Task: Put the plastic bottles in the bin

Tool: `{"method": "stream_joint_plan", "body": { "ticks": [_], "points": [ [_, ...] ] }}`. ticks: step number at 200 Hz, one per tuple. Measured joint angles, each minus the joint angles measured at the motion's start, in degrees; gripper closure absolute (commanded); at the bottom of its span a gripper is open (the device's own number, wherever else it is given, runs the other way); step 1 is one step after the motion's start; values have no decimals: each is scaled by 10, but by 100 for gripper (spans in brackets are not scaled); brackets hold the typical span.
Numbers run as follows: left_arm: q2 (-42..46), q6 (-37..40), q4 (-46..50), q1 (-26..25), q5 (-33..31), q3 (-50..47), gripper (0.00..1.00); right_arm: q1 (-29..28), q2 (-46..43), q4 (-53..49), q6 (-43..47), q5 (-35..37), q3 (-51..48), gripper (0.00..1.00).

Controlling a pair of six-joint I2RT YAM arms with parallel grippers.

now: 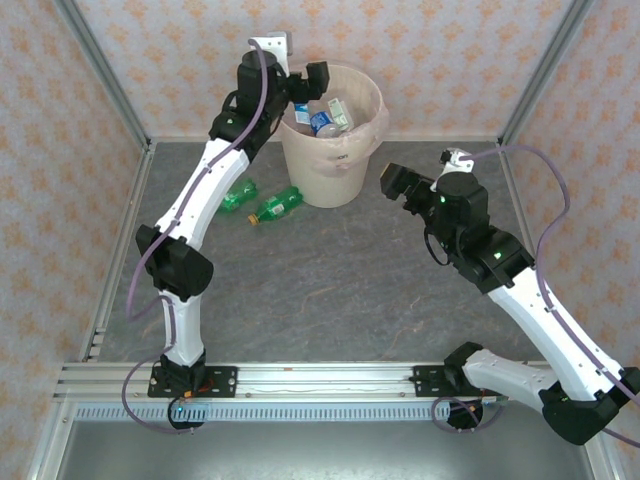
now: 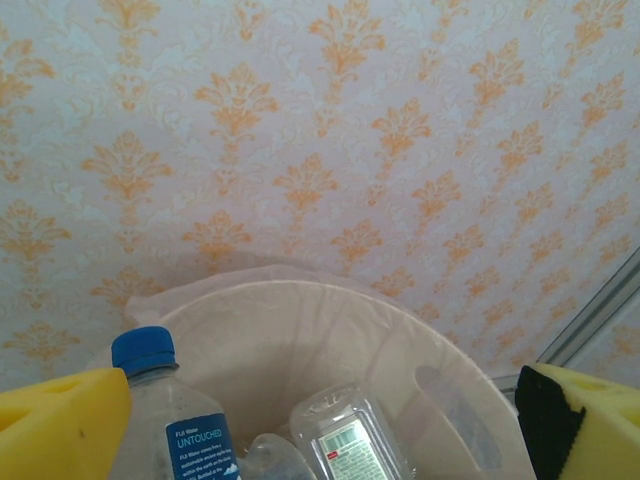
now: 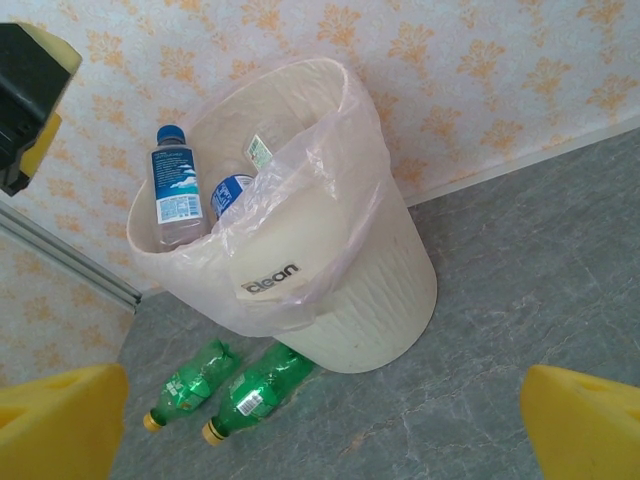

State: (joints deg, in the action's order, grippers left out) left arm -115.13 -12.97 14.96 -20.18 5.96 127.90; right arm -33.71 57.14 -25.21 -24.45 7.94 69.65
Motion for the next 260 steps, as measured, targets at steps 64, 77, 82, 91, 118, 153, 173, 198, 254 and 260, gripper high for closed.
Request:
{"method": "stream_joint_plan", "body": {
  "ticks": [64,77,82,91,118,153,173,198,254,260],
  "points": [
    [-52,-22,37,11,43,-3,1,0,-5,0,0,0,0,0],
    [-51,-29,44,11,45,-6,1,0,-5,0,-2,0,0,0],
    [-51,-32,46,12,47,-6,1,0,-5,0,-2,0,0,0],
    [-51,-38,49,14,49,-6,1,0,-5,0,-2,0,0,0],
    [-51,-51,61,20,53,-4,1,0,-5,0,-4,0,0,0],
    [-46,-59,75,24,55,3,1,0,-5,0,-4,-4,0,0],
    [-28,-61,84,23,54,3,1,0,-3,6,-5,-9,-1,0],
    [28,-57,88,23,41,-14,1,0,5,16,-5,-23,-1,0],
    [238,-38,46,49,19,-209,1,-7,46,42,-4,-60,-1,0],
    [257,-36,42,56,19,-239,1,-8,50,44,-4,-63,-1,0]
  ]
}}
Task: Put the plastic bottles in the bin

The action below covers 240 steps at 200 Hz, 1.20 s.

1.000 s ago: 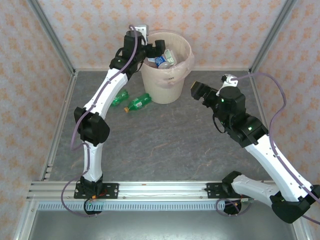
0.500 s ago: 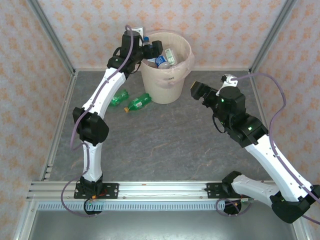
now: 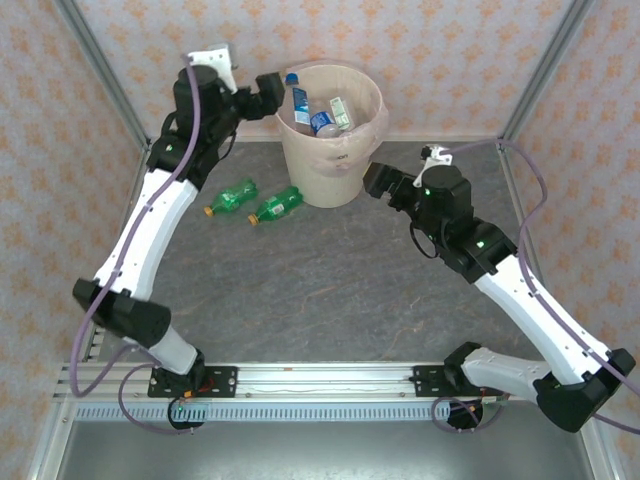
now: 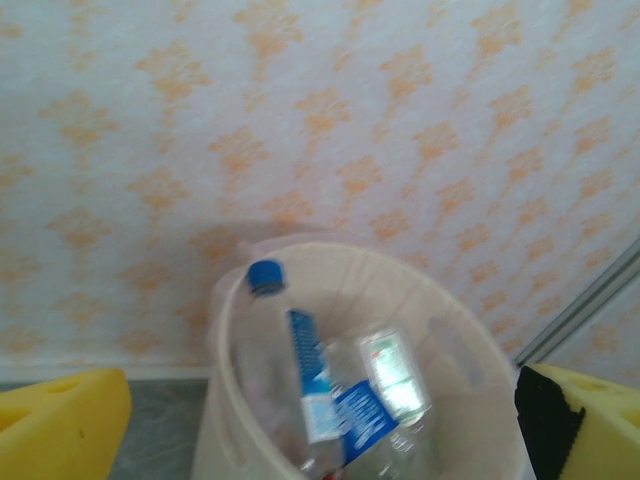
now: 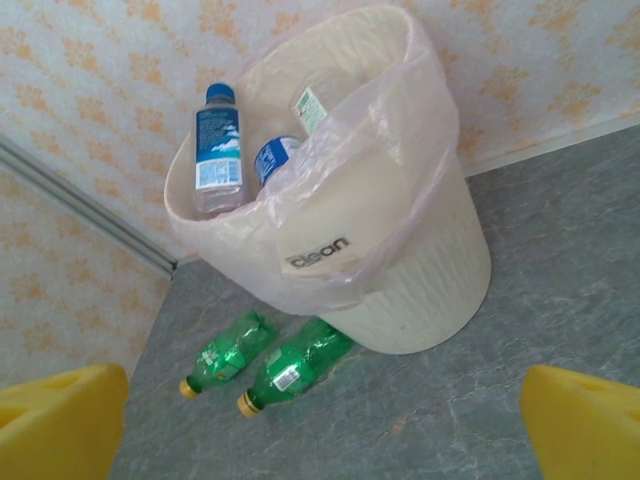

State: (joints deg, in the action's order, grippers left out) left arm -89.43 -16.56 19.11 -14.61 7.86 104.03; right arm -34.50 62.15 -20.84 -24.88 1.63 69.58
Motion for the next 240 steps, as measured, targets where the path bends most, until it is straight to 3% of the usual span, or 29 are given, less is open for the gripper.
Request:
{"method": "stream_joint_plan", "body": {
  "ticks": [66,112,240],
  "points": [
    [88,6,-31,55,-4,-327,8,-5,30,12,0,-22,10,0],
    [91,5,-63,59,9,-475,9,-7,38,16,0,-28,23,0],
    [-89,43,-186,61,56,-486,8,-14,48,13,0,-31,45,0]
  ]
}}
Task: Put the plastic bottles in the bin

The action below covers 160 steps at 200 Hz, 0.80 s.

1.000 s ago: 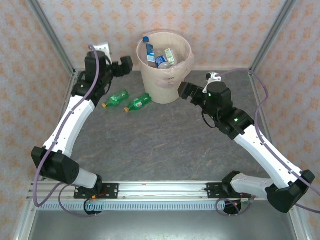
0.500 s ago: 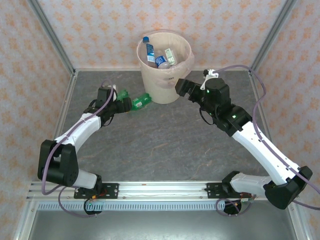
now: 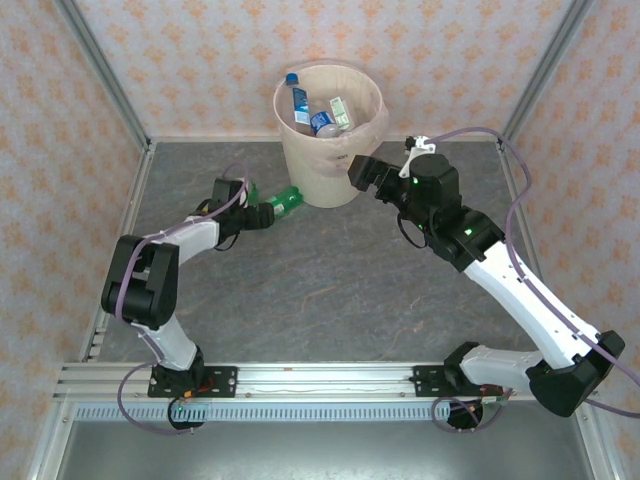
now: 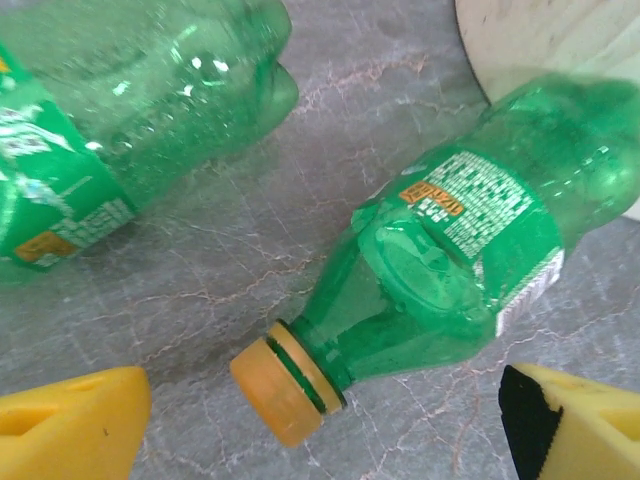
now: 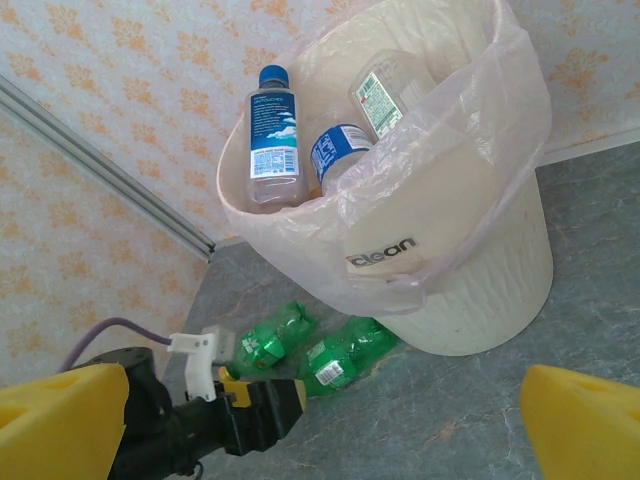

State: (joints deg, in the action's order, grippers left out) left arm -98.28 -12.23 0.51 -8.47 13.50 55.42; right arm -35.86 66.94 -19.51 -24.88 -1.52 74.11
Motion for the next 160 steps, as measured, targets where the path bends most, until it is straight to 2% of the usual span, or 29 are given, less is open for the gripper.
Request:
{"method": "stream_joint_plan", "body": {
  "ticks": [55,99,160],
  "points": [
    [-41,33,-8,0,22,14,9,0,2,-2,0,0,2,0],
    [-47,43,-12,-5,56,18,18,0,2,-2,0,0,3,0],
    [-47,68,-9,-43,56,18,28,0,2,-2,0,0,4,0]
  ]
}}
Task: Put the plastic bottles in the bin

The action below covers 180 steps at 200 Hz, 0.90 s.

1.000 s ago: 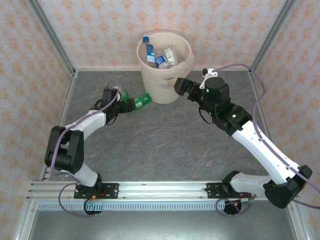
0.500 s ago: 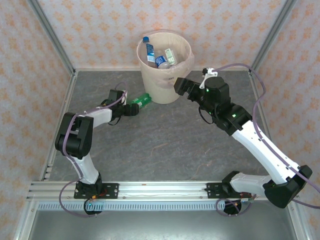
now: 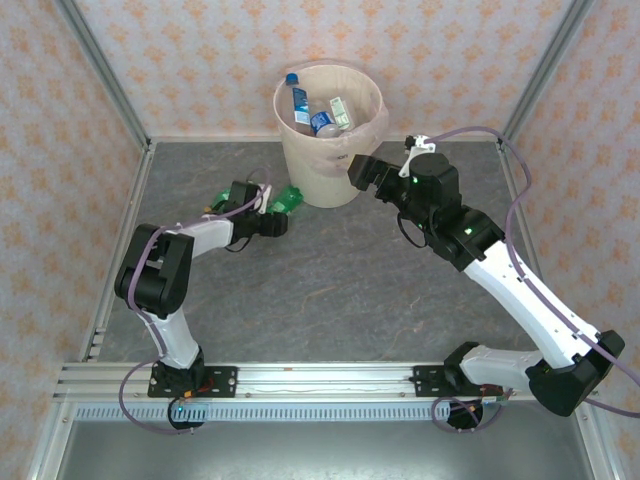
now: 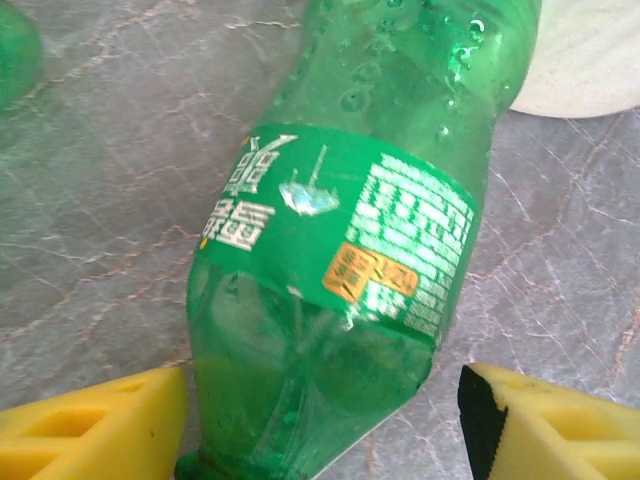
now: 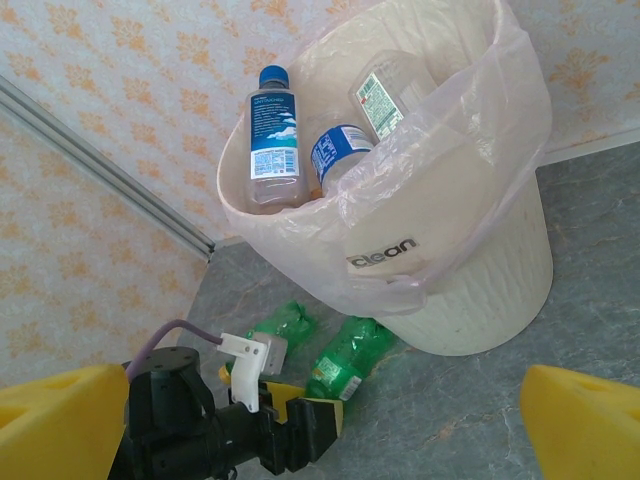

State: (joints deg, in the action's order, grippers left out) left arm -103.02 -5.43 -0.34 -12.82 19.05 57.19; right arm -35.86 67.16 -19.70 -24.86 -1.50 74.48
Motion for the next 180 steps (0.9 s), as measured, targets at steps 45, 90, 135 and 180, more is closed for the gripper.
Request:
{"method": "stream_joint_plan", "body": {
  "ticks": [45,90,135,180],
  "points": [
    [0,15,12,-11,-16,-4,34,0,0,0,0,0,0,0],
    [0,24,31,-25,-33,-9,54,0,0,0,0,0,-3,0],
    [11,31,41,-28,-47,-22,81,0,-5,1,-3,0,-17,0],
    [89,23,74,-32,-71,-56,82,0,-18,1,-7,0,-27,0]
  ]
}}
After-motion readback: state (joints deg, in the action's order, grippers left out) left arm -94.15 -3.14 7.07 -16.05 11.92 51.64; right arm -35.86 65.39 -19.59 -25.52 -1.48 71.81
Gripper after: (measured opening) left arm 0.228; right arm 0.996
